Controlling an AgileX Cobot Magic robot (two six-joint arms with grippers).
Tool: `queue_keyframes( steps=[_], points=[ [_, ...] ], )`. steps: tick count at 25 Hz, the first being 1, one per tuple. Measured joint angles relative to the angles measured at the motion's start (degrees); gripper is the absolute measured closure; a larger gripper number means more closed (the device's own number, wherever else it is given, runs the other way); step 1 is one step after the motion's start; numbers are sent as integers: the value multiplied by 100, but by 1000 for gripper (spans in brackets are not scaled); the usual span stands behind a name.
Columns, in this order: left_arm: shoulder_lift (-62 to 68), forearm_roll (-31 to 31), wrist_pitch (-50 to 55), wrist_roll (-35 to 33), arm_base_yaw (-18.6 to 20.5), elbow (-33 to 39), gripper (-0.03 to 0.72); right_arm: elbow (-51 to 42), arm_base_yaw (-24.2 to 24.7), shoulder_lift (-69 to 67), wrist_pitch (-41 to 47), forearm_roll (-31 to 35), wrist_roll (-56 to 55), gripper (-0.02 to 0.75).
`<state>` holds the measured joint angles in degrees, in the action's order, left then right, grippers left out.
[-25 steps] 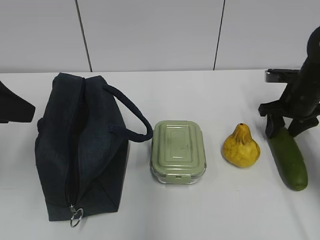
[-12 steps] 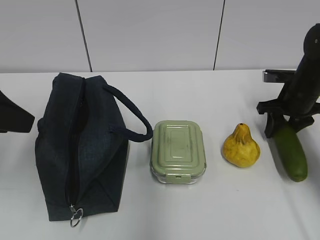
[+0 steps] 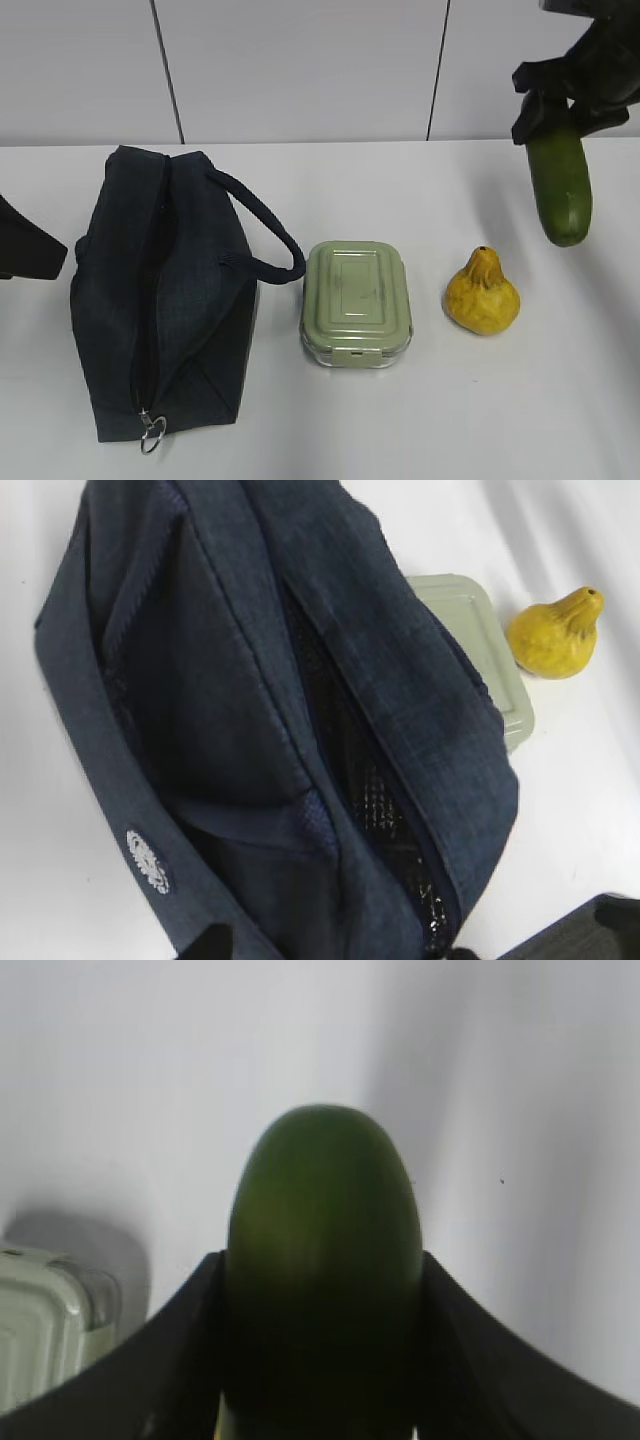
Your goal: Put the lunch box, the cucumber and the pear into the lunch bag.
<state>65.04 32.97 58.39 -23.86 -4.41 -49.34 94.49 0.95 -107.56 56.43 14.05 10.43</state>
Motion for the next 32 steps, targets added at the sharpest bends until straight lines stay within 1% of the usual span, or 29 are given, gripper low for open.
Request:
queue_keyframes(
  steps=[8,10,13,14,15,16,19,20,21,24,29,32],
  points=[
    [549,137,-154,16,-13,0,309,132,-702,140,0,74,39,384],
    [667,165,-243,16,-155,0,311,132,-864,140,-27,87,47,384],
    [781,179,-479,56,-548,0,314,132,-1014,140,-71,195,47,384],
    [810,169,-609,120,-681,0,325,132,-1060,140,-81,238,47,384],
    [831,127,-697,201,-789,0,347,132,-1083,140,-85,281,47,384],
    [856,48,-791,262,-848,0,394,132,-1114,140,-95,339,47,384],
    [1005,-184,-869,343,-901,0,591,194,-1182,140,-98,495,156,384],
    [1066,-223,-880,350,-901,0,631,258,-1225,140,-98,582,201,384],
    [1125,-251,-893,356,-901,0,654,343,-1267,140,-98,679,259,383],
    [1218,-337,-941,362,-905,0,680,666,-1435,140,-98,1035,475,383],
    [1160,-379,-943,366,-907,0,685,1280,-1869,140,-63,1511,875,383],
    [1048,-409,-918,368,-907,0,685,1509,-2184,148,-87,2108,1438,383]
  ],
)
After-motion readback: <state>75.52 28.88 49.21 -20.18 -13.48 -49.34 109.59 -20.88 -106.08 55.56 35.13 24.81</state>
